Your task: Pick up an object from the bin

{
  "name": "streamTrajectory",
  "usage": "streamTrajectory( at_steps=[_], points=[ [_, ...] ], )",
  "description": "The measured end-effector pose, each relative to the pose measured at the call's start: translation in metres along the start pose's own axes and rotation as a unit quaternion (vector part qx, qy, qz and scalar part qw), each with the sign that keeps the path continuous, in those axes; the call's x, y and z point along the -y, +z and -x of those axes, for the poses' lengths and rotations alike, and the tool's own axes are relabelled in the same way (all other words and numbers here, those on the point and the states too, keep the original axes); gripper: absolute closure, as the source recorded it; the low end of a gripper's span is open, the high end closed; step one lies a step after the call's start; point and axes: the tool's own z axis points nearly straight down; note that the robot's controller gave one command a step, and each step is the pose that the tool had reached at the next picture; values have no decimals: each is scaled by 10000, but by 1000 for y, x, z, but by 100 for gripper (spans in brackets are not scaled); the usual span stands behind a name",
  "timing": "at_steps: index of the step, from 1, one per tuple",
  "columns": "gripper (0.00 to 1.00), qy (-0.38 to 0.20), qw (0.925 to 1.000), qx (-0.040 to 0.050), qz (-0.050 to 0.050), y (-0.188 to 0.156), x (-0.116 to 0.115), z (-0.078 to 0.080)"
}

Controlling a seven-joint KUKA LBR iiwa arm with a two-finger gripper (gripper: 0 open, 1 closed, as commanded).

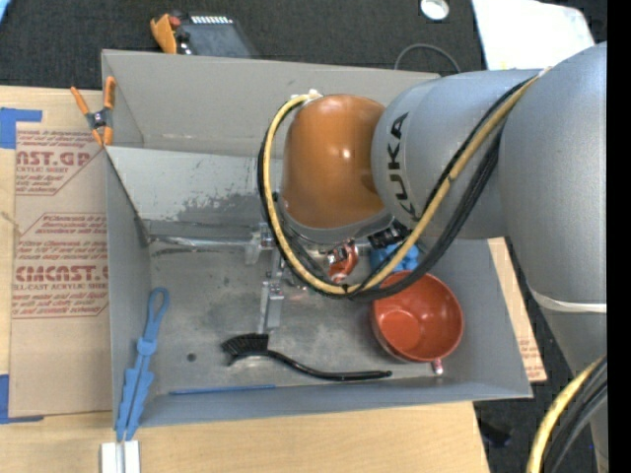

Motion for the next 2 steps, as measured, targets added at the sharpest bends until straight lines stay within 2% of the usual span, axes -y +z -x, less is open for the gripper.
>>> streamTrajectory(
  at_steps=[1,2],
  points=[
    [0,7,10000,35,4,-4,1,2],
    [0,352,9994,35,13,79,39,-42]
  ],
)
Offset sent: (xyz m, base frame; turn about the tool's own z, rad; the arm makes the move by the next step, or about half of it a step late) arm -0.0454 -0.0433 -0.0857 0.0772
